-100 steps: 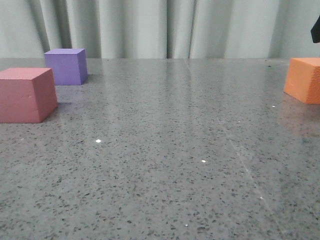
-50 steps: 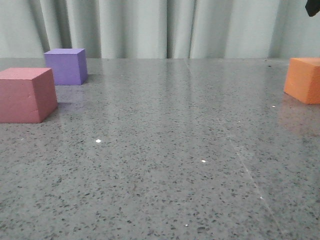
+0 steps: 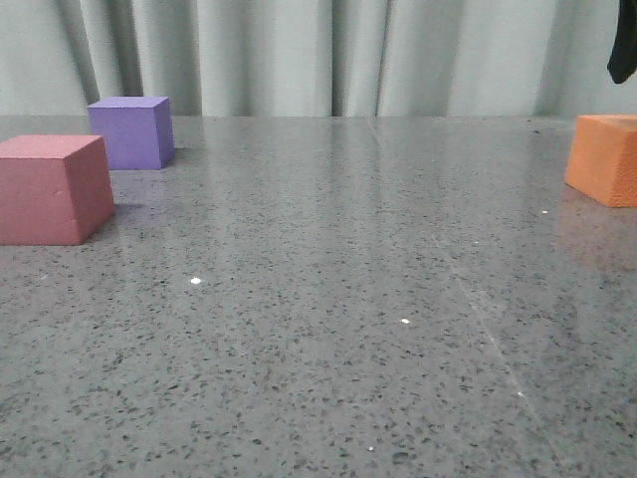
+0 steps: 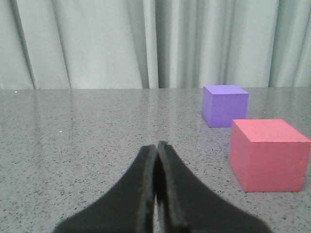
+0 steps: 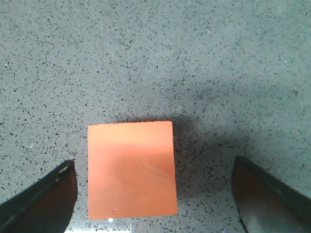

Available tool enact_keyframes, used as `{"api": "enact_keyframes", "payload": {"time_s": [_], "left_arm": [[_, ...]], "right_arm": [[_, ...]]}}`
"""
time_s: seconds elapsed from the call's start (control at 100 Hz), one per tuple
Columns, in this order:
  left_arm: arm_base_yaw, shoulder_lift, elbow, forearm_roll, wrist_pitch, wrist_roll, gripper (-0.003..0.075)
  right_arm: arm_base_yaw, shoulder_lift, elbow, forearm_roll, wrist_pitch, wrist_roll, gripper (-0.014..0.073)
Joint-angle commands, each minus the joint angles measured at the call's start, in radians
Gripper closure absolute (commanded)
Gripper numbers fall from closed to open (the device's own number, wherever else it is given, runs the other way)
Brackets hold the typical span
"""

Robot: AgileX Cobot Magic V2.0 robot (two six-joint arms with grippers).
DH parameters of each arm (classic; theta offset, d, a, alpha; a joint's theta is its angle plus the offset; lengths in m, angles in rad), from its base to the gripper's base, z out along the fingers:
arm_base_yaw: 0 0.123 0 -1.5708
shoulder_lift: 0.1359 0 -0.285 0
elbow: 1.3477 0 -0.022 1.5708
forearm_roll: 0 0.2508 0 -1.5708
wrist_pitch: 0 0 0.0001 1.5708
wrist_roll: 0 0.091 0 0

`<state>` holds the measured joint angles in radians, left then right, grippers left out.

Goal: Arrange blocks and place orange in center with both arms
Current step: 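Lower the right gripper over the orange cube and close on it, then lift the orange cube with the right gripper toward the table center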

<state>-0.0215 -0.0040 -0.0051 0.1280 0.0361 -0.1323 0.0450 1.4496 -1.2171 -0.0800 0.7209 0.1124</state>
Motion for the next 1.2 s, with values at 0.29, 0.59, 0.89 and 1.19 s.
{"api": "enact_keyframes", "payload": {"time_s": [0.29, 0.59, 0.89, 1.19], "left_arm": [[0.002, -0.033, 0.055, -0.008, -0.076, -0.002, 0.0739], [0.002, -0.033, 0.055, -0.008, -0.076, -0.002, 0.0739], [0.002, -0.033, 0.055, -0.008, -0.076, -0.002, 0.0739], [0.002, -0.033, 0.055, -0.008, -0.076, -0.002, 0.0739]], "right_arm": [[-0.003, 0.005, -0.036, 0.045, -0.053, -0.063, -0.0042], [0.0, 0.027, -0.036, 0.073, -0.056, -0.088, -0.0042], [0.0, 0.11, -0.036, 0.073, -0.059, -0.095, -0.0042], [0.0, 0.139, -0.036, 0.073, -0.082, -0.095, 0.0193]]}}
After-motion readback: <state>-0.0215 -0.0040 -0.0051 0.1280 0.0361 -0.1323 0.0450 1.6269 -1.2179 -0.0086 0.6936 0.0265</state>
